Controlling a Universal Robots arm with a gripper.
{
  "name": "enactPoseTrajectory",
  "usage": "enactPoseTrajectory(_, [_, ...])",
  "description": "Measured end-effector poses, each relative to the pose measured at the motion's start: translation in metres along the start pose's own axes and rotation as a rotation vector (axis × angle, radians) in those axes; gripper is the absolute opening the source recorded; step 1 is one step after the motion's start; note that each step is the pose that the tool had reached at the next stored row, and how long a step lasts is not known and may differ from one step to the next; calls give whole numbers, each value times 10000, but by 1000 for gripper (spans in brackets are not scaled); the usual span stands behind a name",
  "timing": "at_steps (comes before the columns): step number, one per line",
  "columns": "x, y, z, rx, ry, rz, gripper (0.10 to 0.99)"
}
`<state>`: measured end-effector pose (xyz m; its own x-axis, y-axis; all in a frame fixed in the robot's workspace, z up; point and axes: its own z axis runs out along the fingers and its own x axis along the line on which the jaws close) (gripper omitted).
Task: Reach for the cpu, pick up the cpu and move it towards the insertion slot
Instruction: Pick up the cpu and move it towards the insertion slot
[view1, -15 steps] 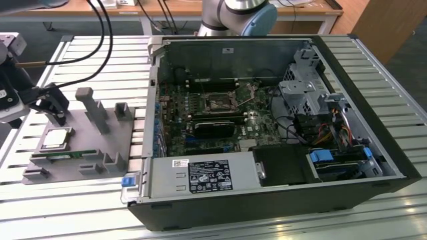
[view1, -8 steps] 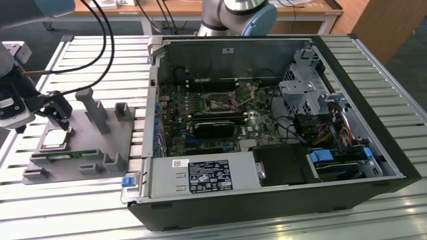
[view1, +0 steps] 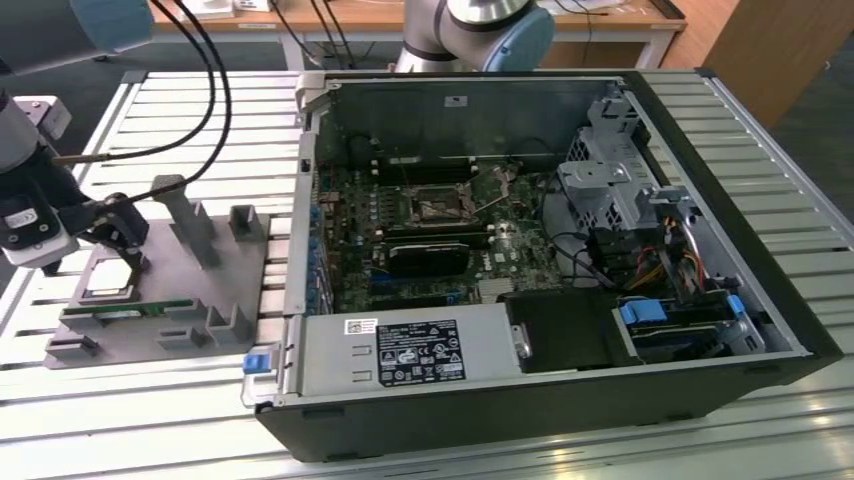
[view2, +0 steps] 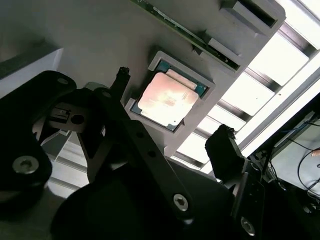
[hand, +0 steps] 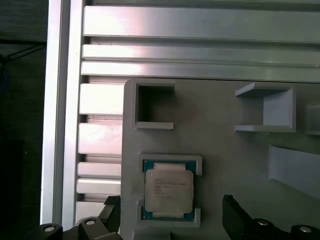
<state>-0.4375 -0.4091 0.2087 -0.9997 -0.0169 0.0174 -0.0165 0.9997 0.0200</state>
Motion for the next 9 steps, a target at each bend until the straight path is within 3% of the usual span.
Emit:
enactPoseTrajectory(2, [0,-1,37,0,-10,1,925])
enactPoseTrajectory(3, [0,-1,54,2,-19,0,855])
enactPoseTrajectory(9, [-1,-2,153,11,-60,0,839])
